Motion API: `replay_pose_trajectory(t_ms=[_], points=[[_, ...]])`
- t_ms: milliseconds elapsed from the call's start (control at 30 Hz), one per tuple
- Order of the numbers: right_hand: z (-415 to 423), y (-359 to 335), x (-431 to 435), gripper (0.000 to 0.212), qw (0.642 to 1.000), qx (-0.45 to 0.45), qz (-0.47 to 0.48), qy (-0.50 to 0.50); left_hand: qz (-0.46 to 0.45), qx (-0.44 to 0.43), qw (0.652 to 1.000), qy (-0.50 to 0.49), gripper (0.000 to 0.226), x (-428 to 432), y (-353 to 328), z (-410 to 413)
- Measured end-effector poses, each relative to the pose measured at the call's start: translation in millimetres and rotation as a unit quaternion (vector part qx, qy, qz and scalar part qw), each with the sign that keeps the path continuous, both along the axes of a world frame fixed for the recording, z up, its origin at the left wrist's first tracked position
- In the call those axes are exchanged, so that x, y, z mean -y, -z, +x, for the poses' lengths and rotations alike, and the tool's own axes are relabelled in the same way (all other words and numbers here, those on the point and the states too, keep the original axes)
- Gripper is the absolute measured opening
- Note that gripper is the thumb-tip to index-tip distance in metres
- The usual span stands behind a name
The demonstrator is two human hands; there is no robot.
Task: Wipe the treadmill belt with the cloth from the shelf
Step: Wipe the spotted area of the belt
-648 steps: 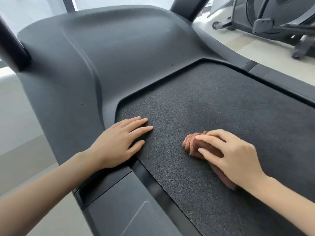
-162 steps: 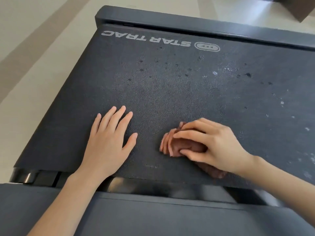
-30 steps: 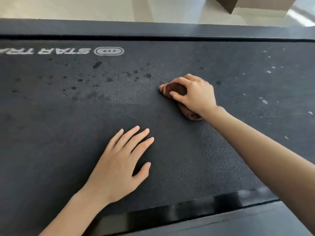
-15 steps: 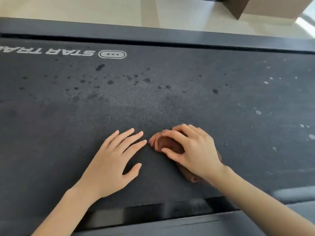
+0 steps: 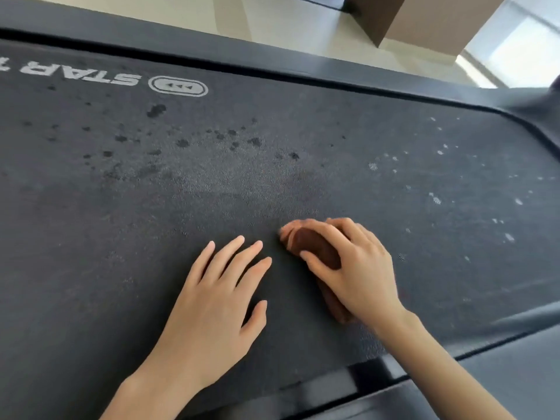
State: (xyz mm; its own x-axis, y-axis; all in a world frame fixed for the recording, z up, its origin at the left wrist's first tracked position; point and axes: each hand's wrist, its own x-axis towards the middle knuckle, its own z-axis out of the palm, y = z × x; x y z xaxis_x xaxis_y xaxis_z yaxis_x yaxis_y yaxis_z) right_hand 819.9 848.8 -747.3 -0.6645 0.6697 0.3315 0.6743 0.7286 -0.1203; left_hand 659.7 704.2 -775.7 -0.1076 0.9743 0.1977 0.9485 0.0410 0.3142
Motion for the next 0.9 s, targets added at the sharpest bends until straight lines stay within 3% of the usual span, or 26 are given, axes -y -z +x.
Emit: replay_pose_trajectory(t_ms=[133, 300, 533, 733, 900], points=[[49, 1, 39, 0.036, 1.000, -0.006, 0.009, 0.007, 0.012, 0.006, 1.000, 0.002, 0.053, -1, 0, 0], [30, -3, -2, 0.036, 0.999, -0.022, -0.035, -0.008, 0.013, 0.000, 1.000, 0.001, 0.053, -1, -1, 0], [6, -1, -93, 0.037, 0.991, -0.010, -0.025, 0.133, -0.027, -0.023, 0.999, 0.008, 0.053, 2, -4, 0], [66, 2, -17, 0.041, 0.998, -0.011, 0.017, 0.058, -0.039, -0.062, 0.997, -0.023, 0.056, -14, -13, 11], [112, 4, 24, 0.037, 0.999, -0.008, 0.033, 0.042, -0.050, -0.087, 0.995, 0.006, 0.065, -67, -13, 37]])
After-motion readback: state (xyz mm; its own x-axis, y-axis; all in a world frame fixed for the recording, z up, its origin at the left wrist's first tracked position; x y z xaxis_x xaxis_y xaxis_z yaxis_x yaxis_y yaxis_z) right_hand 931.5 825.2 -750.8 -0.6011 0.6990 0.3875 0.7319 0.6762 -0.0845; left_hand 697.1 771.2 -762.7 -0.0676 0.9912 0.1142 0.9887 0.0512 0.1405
